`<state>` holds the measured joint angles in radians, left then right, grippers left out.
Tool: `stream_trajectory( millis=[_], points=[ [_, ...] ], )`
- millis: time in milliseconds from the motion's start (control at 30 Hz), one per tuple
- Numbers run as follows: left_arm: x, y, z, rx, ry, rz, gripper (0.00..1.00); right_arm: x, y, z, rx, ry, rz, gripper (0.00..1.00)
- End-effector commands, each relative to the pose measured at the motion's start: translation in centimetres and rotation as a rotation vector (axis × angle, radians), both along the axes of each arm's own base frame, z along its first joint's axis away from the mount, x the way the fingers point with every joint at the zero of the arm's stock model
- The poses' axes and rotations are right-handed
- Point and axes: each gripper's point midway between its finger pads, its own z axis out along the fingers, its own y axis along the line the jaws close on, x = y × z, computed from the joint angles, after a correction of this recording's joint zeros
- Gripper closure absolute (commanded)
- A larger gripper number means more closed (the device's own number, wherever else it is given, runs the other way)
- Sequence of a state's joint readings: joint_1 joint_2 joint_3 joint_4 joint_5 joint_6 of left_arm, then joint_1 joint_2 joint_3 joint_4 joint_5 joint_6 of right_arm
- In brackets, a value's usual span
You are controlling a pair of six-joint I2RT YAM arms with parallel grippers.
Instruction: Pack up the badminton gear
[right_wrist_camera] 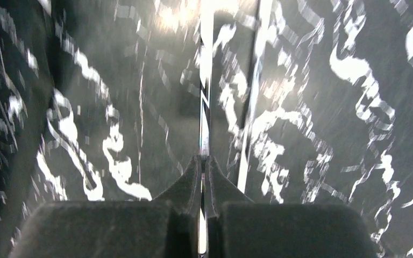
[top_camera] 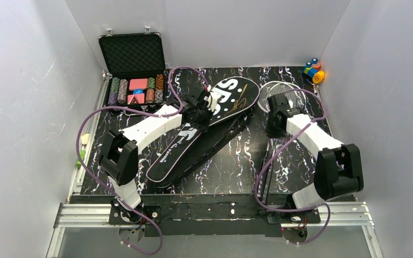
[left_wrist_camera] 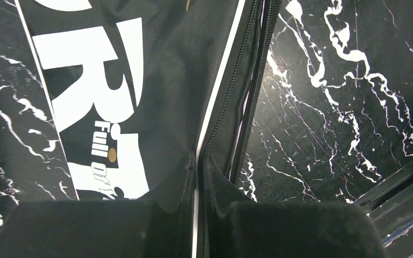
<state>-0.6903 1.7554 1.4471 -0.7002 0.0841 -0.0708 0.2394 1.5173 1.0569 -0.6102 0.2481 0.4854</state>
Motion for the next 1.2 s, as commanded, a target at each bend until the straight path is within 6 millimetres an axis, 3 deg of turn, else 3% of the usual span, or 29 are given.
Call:
stream_trajectory(
  millis=[0, 233, 567, 900, 1167],
  points=[
    [2.8, 0.6, 4.0, -0.059, -0.091, 0.049, 1.00, -4.7, 1.3, 0.8, -0.038, 0.011, 0.023, 0.99],
    [5.2, -0.6, 4.3, -0.056, -0.128, 0.062, 1.00, -10.0, 0.7, 3.1, -0.024, -0.016, 0.014, 0.99],
    [7.4, -1.8, 1.4, -0.017, -0.108, 0.074, 1.00, -15.0, 0.5, 6.9, 0.004, -0.038, 0.041, 0.99],
    [8.4, -2.8, 0.1, -0.019, -0.096, 0.063, 1.00, -18.8, 5.7, 8.2, 0.074, -0.029, 0.219, 0.99],
    [8.2, -2.8, 0.1, -0.017, -0.090, 0.053, 1.00, -19.7, 9.7, 8.5, -0.010, -0.039, 0.356, 0.99]
  ],
)
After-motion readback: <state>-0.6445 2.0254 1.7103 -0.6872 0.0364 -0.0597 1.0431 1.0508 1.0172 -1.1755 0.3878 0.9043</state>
